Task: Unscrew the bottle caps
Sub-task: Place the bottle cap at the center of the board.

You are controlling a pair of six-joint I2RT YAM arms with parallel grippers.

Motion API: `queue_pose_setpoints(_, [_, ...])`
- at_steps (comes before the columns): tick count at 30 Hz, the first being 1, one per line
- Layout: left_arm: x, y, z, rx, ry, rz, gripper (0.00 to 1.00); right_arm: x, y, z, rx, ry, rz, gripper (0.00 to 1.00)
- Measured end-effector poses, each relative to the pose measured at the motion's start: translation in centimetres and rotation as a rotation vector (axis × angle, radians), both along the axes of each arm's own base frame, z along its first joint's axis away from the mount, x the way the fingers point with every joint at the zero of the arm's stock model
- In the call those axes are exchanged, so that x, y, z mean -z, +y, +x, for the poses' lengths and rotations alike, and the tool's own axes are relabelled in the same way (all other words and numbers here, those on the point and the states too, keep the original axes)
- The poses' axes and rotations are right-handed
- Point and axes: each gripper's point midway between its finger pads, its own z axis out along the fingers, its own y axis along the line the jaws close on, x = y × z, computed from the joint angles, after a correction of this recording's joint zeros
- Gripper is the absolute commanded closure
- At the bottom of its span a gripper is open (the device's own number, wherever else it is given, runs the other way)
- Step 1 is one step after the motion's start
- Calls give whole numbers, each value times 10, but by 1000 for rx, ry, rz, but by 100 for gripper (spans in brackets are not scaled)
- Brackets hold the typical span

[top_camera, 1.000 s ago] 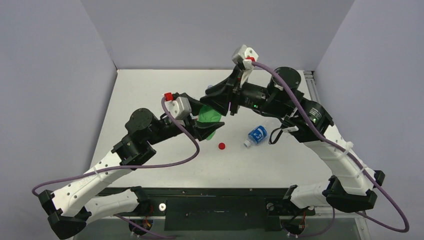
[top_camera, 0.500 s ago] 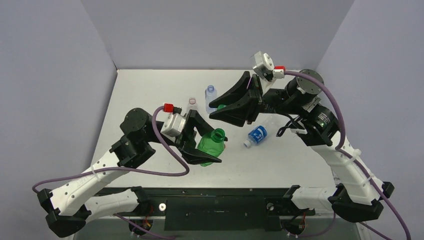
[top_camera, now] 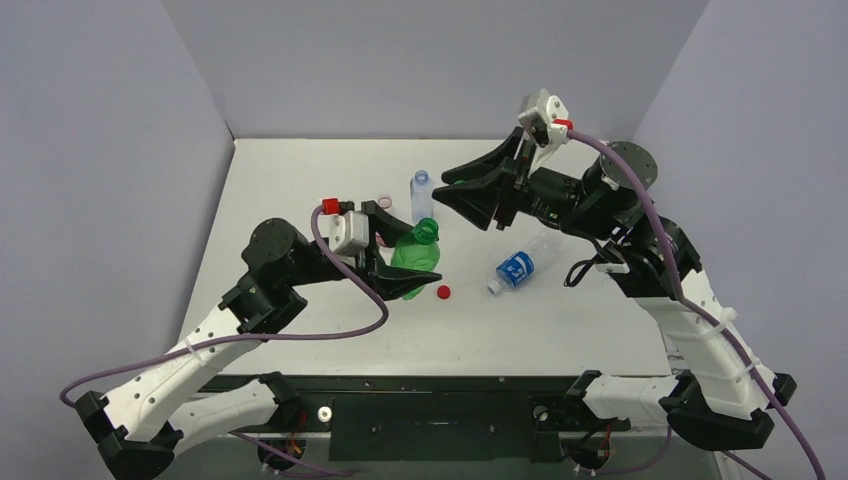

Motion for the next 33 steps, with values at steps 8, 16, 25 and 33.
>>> queue_pose_setpoints(8, [39,17,55,-230,42,44,100,42,-24,59,305,80,-50,100])
queue_pose_setpoints(16, [50,39,67,-316,39,41,100,283,-36,137,599,369,-435,100])
queue_pose_setpoints(25, [61,44,63,-322,10,53,100,425,-41,140,750,478,-657,98])
queue_pose_setpoints(33, [76,44,65,-325,12,76,100,459,-26,147,848,432,-611,95])
